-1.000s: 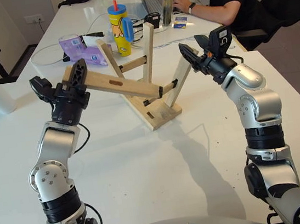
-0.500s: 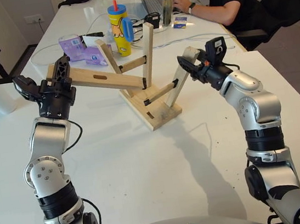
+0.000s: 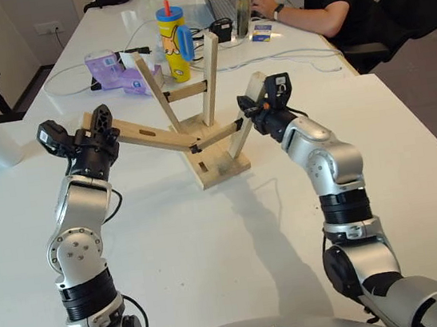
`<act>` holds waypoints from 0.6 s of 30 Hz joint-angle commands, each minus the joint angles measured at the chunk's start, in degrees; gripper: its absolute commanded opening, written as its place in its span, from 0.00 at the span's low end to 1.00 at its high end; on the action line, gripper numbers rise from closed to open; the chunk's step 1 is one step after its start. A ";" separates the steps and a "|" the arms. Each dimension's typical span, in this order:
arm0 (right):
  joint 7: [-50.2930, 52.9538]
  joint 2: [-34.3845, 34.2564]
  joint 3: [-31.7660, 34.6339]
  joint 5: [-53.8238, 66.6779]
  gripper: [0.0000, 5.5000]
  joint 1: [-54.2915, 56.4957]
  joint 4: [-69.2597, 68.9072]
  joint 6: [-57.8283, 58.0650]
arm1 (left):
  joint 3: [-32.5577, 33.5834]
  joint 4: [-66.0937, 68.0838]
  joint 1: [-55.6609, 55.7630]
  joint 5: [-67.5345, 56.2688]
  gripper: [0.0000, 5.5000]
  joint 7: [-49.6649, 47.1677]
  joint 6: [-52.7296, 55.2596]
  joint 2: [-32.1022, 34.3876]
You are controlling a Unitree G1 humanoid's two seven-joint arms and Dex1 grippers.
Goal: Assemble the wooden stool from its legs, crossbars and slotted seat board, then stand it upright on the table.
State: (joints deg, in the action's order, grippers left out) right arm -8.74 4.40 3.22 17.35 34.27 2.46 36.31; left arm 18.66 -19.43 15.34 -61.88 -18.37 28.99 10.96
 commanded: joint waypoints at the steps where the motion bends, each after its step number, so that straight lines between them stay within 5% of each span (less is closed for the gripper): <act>1: 2.31 -0.77 0.76 -1.13 0.19 -0.76 -1.37 -1.59 | -0.97 1.04 -2.04 2.67 0.18 0.81 1.63 0.11; 18: 8.66 -4.36 1.52 -3.13 0.19 -3.51 -3.59 -4.30 | -2.79 1.78 -0.32 8.96 0.18 -3.71 1.32 -6.96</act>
State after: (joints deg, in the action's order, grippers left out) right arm -1.71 0.69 4.11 14.79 31.58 0.12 33.17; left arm 16.78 -18.38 13.87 -55.44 -20.20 30.47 4.83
